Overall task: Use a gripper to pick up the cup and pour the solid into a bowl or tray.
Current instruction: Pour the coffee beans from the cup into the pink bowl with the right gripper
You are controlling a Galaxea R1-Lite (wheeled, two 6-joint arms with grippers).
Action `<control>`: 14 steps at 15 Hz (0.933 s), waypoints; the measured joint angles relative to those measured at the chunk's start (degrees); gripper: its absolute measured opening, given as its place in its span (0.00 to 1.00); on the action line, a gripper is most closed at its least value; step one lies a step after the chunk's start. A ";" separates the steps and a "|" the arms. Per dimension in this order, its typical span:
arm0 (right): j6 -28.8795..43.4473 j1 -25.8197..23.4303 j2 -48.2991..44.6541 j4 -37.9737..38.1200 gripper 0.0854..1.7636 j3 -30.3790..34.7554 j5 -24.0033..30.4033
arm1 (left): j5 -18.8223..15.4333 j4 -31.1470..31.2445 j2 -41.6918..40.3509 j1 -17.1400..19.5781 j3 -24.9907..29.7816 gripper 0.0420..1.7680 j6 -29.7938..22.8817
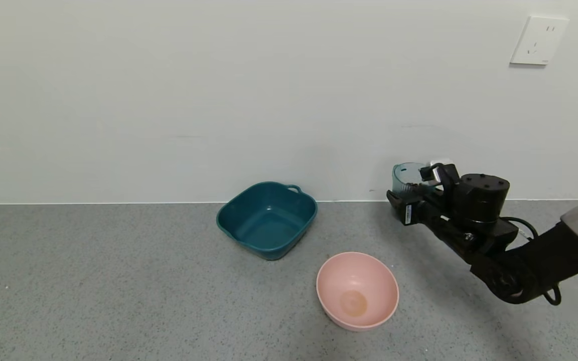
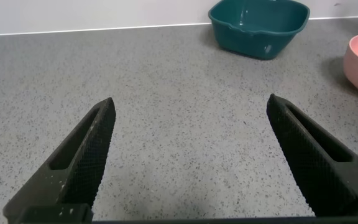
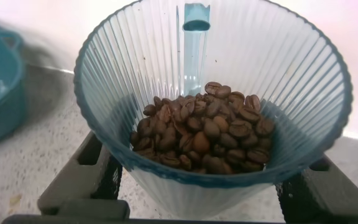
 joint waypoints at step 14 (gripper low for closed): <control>-24.50 3.45 -10.39 0.15 0.77 11.20 1.49 | 0.02 -0.01 0.00 0.00 0.00 0.99 0.00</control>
